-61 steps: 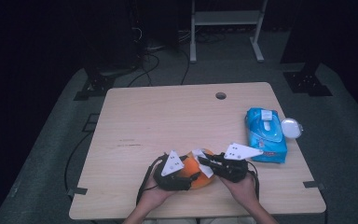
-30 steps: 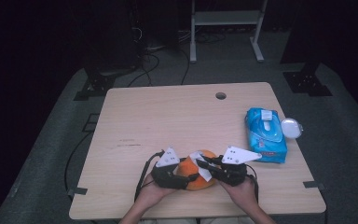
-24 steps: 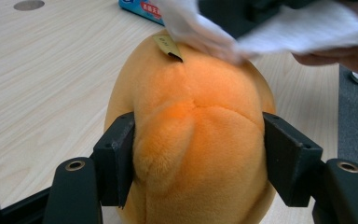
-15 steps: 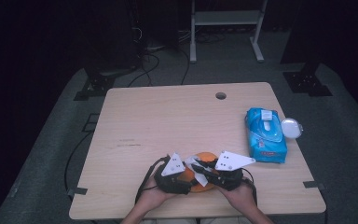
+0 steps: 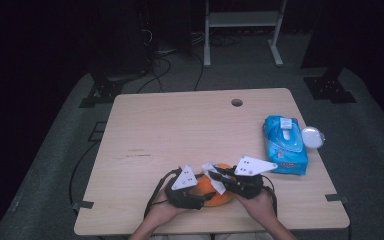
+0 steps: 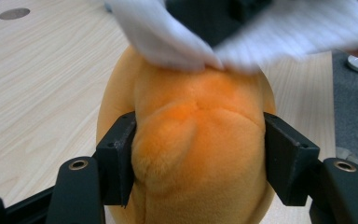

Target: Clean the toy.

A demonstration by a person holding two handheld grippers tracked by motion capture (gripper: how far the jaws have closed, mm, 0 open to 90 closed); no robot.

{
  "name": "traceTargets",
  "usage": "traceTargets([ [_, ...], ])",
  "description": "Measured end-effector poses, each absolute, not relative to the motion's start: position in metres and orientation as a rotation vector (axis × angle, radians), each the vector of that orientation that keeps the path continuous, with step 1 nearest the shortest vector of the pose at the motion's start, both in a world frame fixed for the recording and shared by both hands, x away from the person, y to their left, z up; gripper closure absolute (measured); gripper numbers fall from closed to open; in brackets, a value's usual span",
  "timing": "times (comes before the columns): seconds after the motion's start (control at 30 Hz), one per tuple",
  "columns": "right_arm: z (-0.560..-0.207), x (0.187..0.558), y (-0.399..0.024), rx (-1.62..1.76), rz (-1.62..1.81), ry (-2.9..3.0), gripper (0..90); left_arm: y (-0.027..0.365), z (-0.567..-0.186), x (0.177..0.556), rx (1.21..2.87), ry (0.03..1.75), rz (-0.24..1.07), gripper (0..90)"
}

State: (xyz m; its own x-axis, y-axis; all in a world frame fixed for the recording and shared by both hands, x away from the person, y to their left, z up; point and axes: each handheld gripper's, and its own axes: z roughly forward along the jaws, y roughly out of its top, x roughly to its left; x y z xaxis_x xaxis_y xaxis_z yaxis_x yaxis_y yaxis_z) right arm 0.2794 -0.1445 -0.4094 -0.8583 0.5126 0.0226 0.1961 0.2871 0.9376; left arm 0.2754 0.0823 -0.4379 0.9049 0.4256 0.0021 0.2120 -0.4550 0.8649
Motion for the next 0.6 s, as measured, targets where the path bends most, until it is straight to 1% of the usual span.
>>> traceTargets([
  [0.17, -0.421, 0.295, -0.174, 0.836, 1.628, 2.239, 80.7, 0.084, -0.438, 0.275, 2.069, 0.442, 0.266, 36.2],
  [0.33, -0.435, 0.308, -0.190, 0.983, 1.677, 2.236, 80.7, 0.096, -0.440, 0.282, 2.070, 0.451, 0.216, 36.2],
  [0.43, -0.434, 0.306, -0.189, 0.994, 1.680, 2.226, 80.7, 0.097, -0.440, 0.283, 2.080, 0.442, 0.214, 36.4],
  [0.53, -0.420, 0.295, -0.178, 0.880, 1.696, 2.229, 80.6, 0.099, -0.440, 0.283, 2.076, 0.443, 0.213, 36.5],
  [0.6, -0.420, 0.292, -0.174, 0.855, 1.700, 2.239, 80.5, 0.103, -0.440, 0.283, 2.078, 0.443, 0.211, 36.4],
])
